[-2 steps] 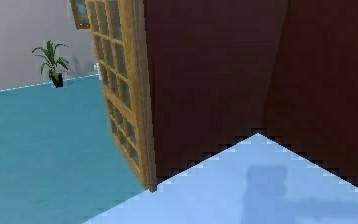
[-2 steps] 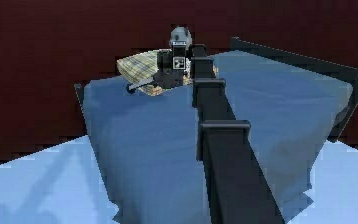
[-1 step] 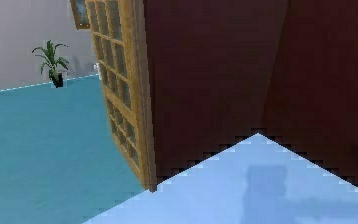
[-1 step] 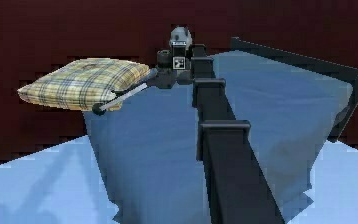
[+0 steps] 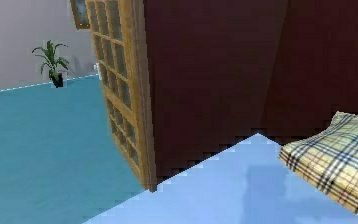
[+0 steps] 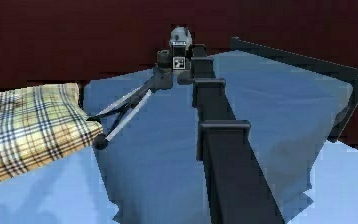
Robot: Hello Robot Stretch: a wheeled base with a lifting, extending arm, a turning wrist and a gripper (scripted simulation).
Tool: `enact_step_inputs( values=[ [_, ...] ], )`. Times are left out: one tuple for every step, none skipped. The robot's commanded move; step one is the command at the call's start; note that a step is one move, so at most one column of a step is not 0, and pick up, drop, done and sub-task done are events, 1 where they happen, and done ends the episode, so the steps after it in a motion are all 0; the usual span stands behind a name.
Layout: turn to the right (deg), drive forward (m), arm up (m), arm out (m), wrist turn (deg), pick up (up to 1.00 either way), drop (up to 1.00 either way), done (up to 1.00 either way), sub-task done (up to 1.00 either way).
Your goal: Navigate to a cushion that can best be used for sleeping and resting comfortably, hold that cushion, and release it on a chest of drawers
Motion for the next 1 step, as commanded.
enact_step_inputs(
  values=[
    [0.0, 0.0, 0.0, 0.0, -9.0, 0.0, 0.0, 0.0, 0.0]
  ],
)
